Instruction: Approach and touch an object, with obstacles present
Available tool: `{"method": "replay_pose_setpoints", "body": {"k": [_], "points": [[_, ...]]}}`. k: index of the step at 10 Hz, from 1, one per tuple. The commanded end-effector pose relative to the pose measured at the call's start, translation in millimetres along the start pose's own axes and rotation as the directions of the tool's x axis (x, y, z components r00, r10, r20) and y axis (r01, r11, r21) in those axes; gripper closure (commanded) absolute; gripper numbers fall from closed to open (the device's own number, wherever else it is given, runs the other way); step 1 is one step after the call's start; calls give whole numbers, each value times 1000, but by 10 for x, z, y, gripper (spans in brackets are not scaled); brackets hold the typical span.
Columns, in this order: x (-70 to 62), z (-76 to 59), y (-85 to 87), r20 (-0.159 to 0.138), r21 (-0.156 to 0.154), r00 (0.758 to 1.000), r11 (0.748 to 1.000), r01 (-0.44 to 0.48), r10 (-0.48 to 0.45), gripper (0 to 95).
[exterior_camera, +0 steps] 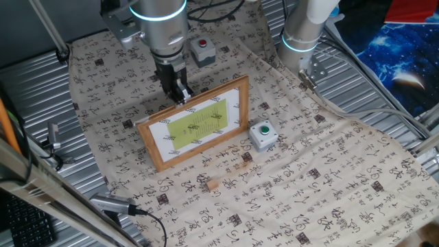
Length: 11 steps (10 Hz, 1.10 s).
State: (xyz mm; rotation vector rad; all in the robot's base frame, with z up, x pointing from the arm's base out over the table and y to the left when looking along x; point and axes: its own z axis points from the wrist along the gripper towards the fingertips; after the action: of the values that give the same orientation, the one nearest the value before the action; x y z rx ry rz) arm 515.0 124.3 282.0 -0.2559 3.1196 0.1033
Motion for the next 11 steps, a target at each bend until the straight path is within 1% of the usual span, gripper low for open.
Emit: {"method": "replay_pose_setpoints", "body": {"k": [1, 3, 5, 6, 7, 8, 11], "points": [[3, -4, -1, 2, 1, 1000, 1000, 0, 0, 950], [24, -27, 18, -9, 4, 1000, 1000, -5, 5, 950], [40, -23, 16, -4, -3, 1000, 1000, 4, -4, 950], [40, -23, 16, -8, -2, 1000, 1000, 6, -6, 950], [40, -23, 16, -30, 11, 999, 1000, 30, -29, 950], [40, -23, 16, -32, 14, 999, 999, 29, -29, 950], [40, -23, 16, -22, 18, 997, 998, -68, 69, 950]]}}
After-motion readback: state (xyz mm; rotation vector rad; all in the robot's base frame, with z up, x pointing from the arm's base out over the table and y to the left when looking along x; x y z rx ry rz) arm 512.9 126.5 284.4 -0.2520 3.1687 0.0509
